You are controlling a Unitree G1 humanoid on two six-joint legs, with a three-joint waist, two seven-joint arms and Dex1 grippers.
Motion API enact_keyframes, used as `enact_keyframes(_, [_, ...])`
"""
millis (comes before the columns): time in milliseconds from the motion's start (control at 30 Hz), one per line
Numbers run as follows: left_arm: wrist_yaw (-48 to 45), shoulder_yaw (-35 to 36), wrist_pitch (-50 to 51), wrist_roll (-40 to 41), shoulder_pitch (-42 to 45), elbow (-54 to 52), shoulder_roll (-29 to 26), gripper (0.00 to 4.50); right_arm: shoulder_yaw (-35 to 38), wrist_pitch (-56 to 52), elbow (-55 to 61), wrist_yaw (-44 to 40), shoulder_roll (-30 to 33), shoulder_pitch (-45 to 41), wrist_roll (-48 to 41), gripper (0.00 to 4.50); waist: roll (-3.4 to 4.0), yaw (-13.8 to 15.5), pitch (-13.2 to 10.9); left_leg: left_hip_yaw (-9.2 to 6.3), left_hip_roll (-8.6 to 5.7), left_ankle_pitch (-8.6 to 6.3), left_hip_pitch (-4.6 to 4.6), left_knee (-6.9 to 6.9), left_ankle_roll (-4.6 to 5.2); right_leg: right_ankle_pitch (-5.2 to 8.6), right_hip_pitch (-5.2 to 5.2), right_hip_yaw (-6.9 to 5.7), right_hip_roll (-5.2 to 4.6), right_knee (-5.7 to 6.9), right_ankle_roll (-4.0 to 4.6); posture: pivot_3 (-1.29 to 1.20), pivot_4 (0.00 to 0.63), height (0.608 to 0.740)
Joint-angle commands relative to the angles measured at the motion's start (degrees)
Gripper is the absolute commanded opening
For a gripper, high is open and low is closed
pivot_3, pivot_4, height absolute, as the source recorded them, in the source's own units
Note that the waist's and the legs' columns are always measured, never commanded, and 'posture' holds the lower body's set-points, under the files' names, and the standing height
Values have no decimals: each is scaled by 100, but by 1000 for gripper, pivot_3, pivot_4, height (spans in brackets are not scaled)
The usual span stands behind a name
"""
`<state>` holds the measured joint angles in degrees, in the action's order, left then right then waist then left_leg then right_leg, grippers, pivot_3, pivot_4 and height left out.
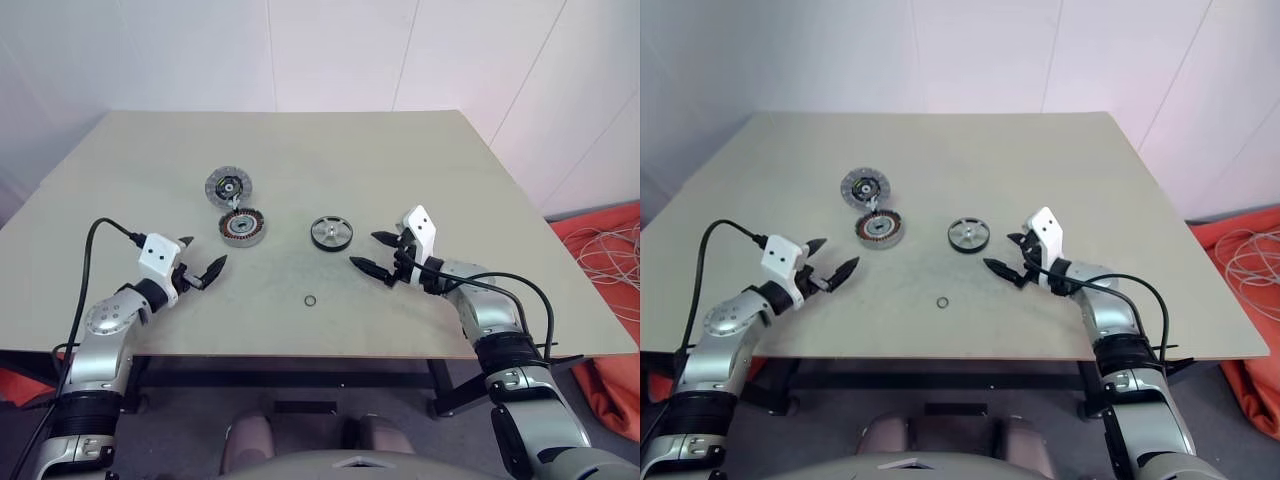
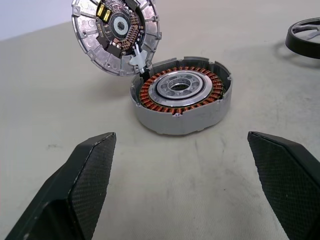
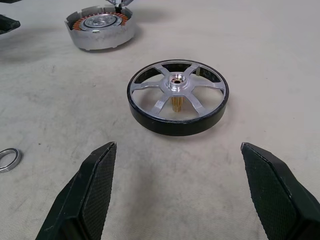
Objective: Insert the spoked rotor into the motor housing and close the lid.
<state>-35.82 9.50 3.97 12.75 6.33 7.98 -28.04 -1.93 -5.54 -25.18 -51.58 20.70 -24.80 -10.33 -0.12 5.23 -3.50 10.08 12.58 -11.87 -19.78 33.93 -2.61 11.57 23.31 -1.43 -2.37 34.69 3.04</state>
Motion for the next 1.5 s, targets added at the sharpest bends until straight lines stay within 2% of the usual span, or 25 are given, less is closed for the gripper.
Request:
enact_keyframes(33, [-11, 21, -205, -8, 126, -73, -26, 4467, -10, 33, 318, -77, 126, -141, -24, 4500, 0, 1, 0, 0, 0, 0, 0, 0, 0, 0, 0, 0, 0, 0, 0, 0, 0, 740])
enact_keyframes(400, [2, -36, -270, -29, 141, -62, 2, 4467, -88, -237, 724, -179, 265, -42, -63, 4500, 0, 3, 0, 0, 0, 0, 0, 0, 0, 0, 0, 0, 0, 0, 0, 0, 0, 740])
enact_keyframes(633, [-18, -86, -304, -77, 124, -98, -18, 4467, -778, -657, 1875, -1056, 567, 239, -111, 4500, 0, 8, 0, 0, 1, 0, 1, -5, 0, 3, 0, 0, 1, 0, -3, 0, 0, 740])
enact_keyframes(800, [-41, -163, -284, -64, 100, -228, 11, 4467, -1337, -856, 2111, -1496, 619, 79, 2, 4500, 0, 9, 0, -1, 1, 0, 2, -4, 0, 4, -1, 0, 0, 0, -4, 0, 0, 740])
enact_keyframes(1067, [-192, -190, -239, 54, -5, -479, -31, 4467, -2007, -146, 1099, -2142, 414, -618, 357, 4500, 0, 5, 0, -3, 3, 0, 1, -3, 0, 3, 0, 1, 0, 1, -3, 0, 0, 740])
enact_keyframes(1333, [-624, -170, 151, 513, -543, -1203, -103, 4467, -2182, 465, -120, -2378, -45, -1149, 603, 4500, 0, -14, 0, -1, 6, 0, -6, -4, 0, -10, 6, -1, 0, 2, 30, 0, 0, 740])
enact_keyframes(1500, [-674, -144, 201, 500, -726, -1358, -157, 4467, -2184, 608, -569, -2471, -235, -1279, 729, 4500, 2, -4, -1, -1, 7, 0, -6, -4, 0, -9, 5, -3, 0, 3, 29, 0, 0, 740])
